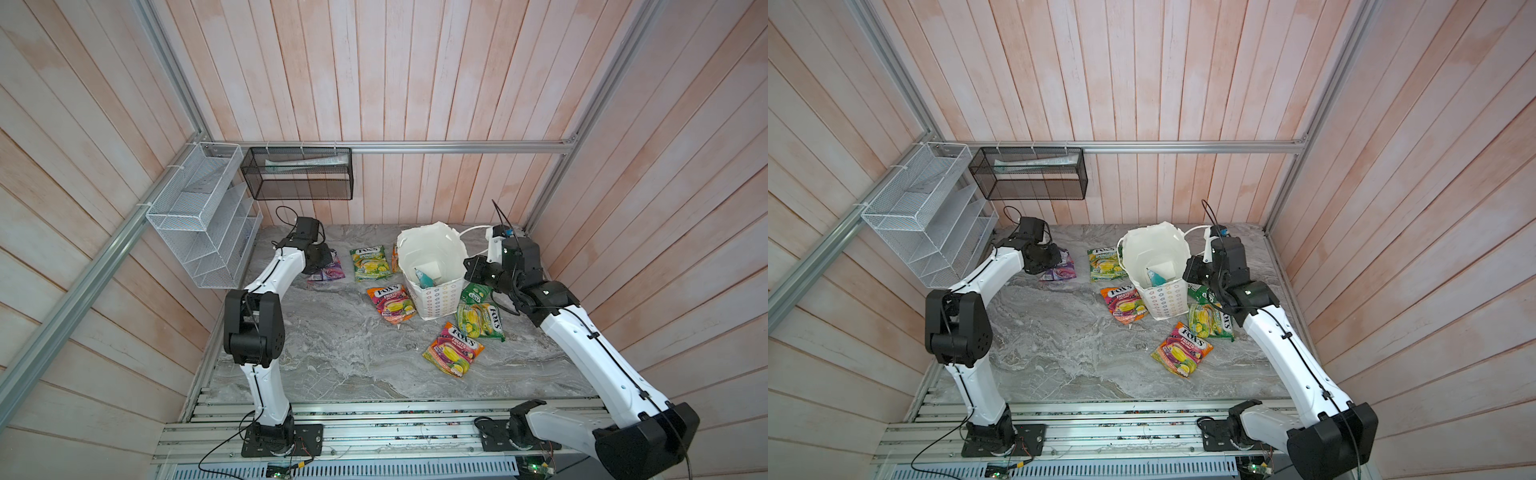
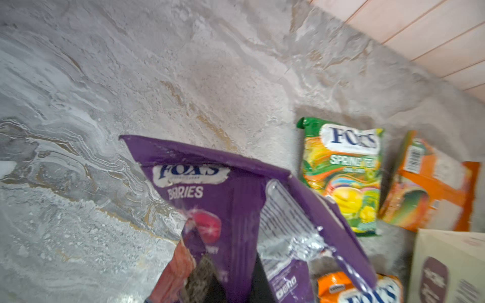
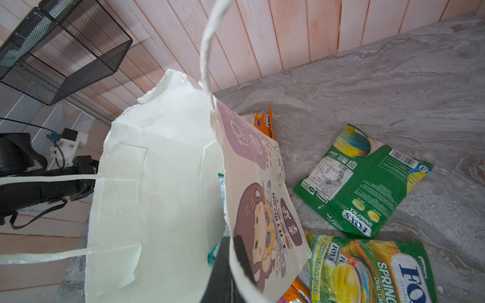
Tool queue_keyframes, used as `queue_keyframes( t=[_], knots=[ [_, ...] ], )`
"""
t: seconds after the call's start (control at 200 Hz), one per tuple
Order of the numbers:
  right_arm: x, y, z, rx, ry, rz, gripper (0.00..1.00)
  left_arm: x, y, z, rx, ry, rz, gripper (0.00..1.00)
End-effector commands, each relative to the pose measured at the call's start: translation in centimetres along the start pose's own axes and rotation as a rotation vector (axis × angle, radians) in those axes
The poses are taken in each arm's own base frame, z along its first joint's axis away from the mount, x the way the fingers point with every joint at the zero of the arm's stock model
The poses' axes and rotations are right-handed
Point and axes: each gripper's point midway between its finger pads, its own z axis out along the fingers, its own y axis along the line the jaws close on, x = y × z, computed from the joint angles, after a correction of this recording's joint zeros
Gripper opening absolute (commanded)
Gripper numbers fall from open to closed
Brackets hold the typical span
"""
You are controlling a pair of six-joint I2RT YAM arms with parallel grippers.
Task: Place the snacks into the paper bag
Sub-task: Pick up the snack from the top-left of the table, then place the snack in the paper bag.
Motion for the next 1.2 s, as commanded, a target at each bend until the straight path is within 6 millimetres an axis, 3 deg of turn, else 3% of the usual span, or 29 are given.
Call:
queue_keyframes(
  t=[0.0, 0.27, 0.395, 0.575, 0.745, 0.85, 0.945, 1.075, 1.195],
  knots=[
    [-0.4, 0.0, -0.5, 0.007, -0.002, -0.017, 0.00, -1.8, -2.9, -5.1, 0.112, -0.083, 0.012, 0.04],
    [-0.5, 0.0, -0.4, 0.006, -0.011, -0.014, 0.00, -5.2, -10.7, -17.6, 0.436, -0.275, 0.016, 0.02],
    [-0.6, 0.1, -0.4, 0.004, -0.008, -0.022, 0.00, -6.2, -15.5, -23.0, 0.567, -0.350, 0.065, 0.02],
    [-0.5, 0.0, -0.5, 0.009, -0.008, -0.019, 0.00, -5.7, -22.4, -29.4, 0.767, -0.427, 0.125, 0.01],
    [-0.2, -0.2, -0.6, 0.012, -0.013, -0.013, 0.00, -3.5, -28.7, -34.1, 0.927, -0.471, 0.199, 0.01],
    [-0.2, -0.2, -0.5, 0.012, -0.007, -0.013, 0.00, -1.5, -32.0, -34.4, 0.963, -0.465, 0.235, 0.01],
    [-0.4, -0.1, -0.6, 0.009, -0.016, -0.008, 0.00, 0.7, -34.4, -32.7, 0.970, -0.419, 0.253, 0.00],
    [-0.5, 0.0, -0.8, 0.001, -0.020, -0.003, 0.00, 3.5, -36.4, -29.1, 0.935, -0.339, 0.279, 0.01],
    [-0.6, 0.0, -1.1, 0.005, -0.025, -0.007, 0.00, 5.9, -36.7, -25.2, 0.862, -0.278, 0.328, 0.01]
  ],
)
